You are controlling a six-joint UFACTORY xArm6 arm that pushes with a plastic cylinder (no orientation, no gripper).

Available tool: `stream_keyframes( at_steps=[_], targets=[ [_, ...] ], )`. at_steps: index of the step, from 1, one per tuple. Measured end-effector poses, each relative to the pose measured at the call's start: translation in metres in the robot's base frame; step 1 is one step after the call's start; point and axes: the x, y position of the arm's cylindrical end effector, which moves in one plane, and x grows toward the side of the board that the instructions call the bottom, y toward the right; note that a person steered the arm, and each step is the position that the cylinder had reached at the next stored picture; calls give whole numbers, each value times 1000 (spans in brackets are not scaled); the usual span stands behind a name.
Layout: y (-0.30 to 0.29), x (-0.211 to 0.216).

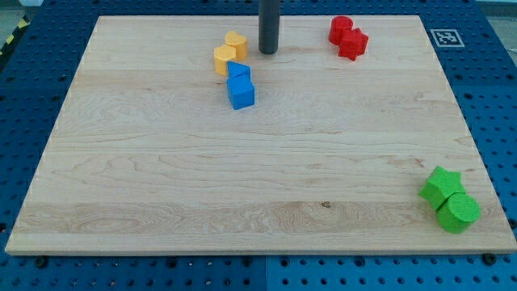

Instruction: Slightly push the triangle to the left

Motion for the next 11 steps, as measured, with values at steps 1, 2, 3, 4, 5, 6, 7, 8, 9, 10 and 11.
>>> stream_keyframes(
  at_steps=[1, 2, 3, 4, 5, 6, 7, 8, 9, 10, 11],
  targets=[
    [-21, -1],
    [-41, -1],
    [-42, -1],
    [-18, 9],
    [-9, 38],
    [-12, 56],
    [-22, 58],
    [-31, 69],
    [-35, 74],
    [-24, 74],
    [11, 75]
  ],
)
